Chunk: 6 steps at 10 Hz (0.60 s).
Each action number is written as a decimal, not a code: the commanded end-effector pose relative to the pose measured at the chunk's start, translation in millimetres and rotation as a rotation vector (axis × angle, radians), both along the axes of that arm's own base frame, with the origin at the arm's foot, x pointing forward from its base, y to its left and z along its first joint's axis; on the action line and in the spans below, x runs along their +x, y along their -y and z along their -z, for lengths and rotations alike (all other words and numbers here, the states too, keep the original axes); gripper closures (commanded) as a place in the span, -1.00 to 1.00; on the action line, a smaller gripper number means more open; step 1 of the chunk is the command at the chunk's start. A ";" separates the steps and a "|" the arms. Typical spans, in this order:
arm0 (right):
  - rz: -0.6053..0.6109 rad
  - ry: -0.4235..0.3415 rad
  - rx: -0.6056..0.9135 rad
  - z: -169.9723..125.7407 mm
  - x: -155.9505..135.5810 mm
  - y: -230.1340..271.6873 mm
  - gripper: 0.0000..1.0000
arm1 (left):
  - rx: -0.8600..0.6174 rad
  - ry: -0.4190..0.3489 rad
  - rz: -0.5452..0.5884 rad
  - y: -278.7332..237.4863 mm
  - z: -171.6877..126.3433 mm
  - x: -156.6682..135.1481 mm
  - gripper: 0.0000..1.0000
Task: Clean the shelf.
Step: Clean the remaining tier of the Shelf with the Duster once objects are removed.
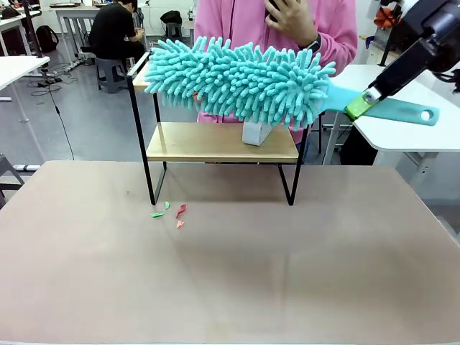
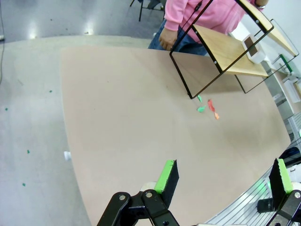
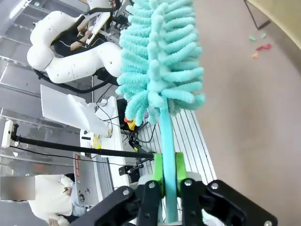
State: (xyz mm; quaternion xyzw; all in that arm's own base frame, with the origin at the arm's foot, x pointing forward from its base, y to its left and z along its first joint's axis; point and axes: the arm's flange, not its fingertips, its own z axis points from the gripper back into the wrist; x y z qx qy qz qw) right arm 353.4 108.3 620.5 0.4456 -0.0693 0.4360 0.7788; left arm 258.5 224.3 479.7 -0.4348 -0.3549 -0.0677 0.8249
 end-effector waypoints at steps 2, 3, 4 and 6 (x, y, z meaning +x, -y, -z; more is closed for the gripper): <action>0.004 0.028 -0.008 -0.5 -0.4 -3.6 0.75 | -0.003 0.024 0.005 0.8 -1.3 -0.2 -1.00; 0.017 0.035 -0.011 1.7 0.3 -2.1 0.75 | -0.003 0.024 0.005 0.8 -1.3 -0.2 -1.00; 0.017 0.007 -0.019 4.0 -0.9 3.1 0.75 | -0.003 0.024 0.005 0.8 -1.3 -0.2 -1.00; 0.108 -0.035 0.172 -1.3 -4.8 42.1 0.75 | -0.003 0.024 0.005 0.8 -1.3 -0.2 -1.00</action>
